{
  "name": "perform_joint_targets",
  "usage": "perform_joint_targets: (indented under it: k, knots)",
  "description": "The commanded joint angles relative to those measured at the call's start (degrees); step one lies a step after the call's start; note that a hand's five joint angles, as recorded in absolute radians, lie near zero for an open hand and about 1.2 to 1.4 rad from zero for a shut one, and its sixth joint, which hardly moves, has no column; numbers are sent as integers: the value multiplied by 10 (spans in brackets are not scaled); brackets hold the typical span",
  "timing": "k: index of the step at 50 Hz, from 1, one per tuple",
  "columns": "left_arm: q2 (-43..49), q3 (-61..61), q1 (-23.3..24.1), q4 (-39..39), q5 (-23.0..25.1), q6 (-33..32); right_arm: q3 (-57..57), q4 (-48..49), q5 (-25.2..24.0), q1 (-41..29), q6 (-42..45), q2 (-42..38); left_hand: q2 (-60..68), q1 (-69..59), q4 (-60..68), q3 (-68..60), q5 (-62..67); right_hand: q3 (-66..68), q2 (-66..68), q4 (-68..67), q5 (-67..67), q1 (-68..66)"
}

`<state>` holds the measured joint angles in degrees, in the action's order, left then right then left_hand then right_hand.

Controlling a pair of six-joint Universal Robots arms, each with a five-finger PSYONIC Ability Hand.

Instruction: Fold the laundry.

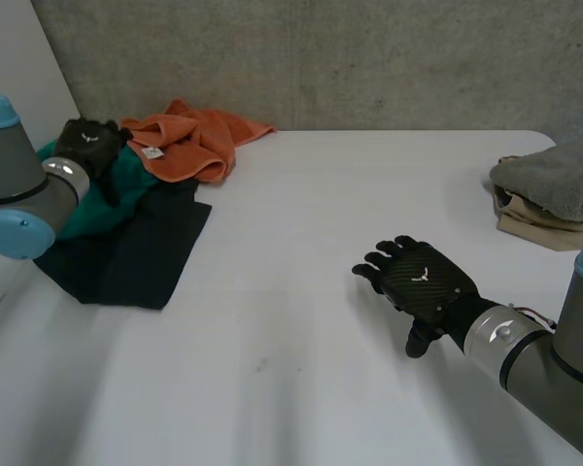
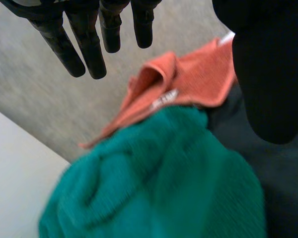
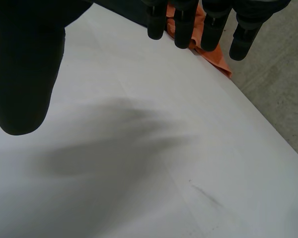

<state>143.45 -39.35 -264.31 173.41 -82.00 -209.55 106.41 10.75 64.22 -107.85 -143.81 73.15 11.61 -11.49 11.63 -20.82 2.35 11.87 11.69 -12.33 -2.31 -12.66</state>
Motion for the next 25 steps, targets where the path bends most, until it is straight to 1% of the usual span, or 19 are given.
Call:
perform_joint_targets:
  k: [1, 5, 9, 11, 13, 15, 16, 18, 22, 23, 25]
  knots:
    - [53, 35, -16, -25, -8, -30, 1, 1, 0, -2, -1, -3, -16, 15, -16, 108, -24, -19, -17, 23, 23, 27]
    - [82, 45, -23, 12, -10, -50, 2, 2, 1, -1, 1, -5, -16, 15, -16, 108, -24, -19, -17, 23, 23, 27]
    - [111, 67, -25, 16, -14, -59, 1, 3, 5, 2, -1, -8, -11, 10, -11, 103, -18, -19, -17, 23, 23, 27]
    - [125, 81, -26, 17, -18, -63, 1, 3, 6, 3, 0, -9, 13, -14, 13, 79, 5, -19, -17, 23, 23, 27]
    - [141, 106, -29, 16, -25, -66, 0, 4, 6, 4, 2, -13, 66, -68, 66, 26, 59, -19, -17, 23, 23, 27]
    - [152, 121, -30, 15, -26, -68, -1, 4, 6, 4, 2, -14, 155, -157, 155, -63, 148, -19, -17, 23, 23, 27]
    - [157, 131, -31, 15, -32, -70, 0, 4, 7, 4, 4, -15, 412, -414, 412, -320, 405, -19, -17, 23, 23, 27]
    - [158, 136, -26, 18, -38, -74, 0, 4, 9, 4, 5, -14, 682, -684, 682, -590, 675, -19, -17, 23, 23, 27]
    - [117, 120, -17, 39, -92, -69, -1, 4, 14, 4, 5, -15, 684, -685, 684, -592, 676, -19, -17, 23, 23, 27]
    - [85, 103, -6, 53, -110, -63, 0, 4, 15, 5, 5, -14, 684, -685, 684, -592, 676, -19, -17, 23, 23, 27]
    - [47, 82, 6, 69, -111, -55, -1, 5, 15, 6, 5, -14, 684, -685, 684, -592, 676, -19, -17, 23, 23, 27]
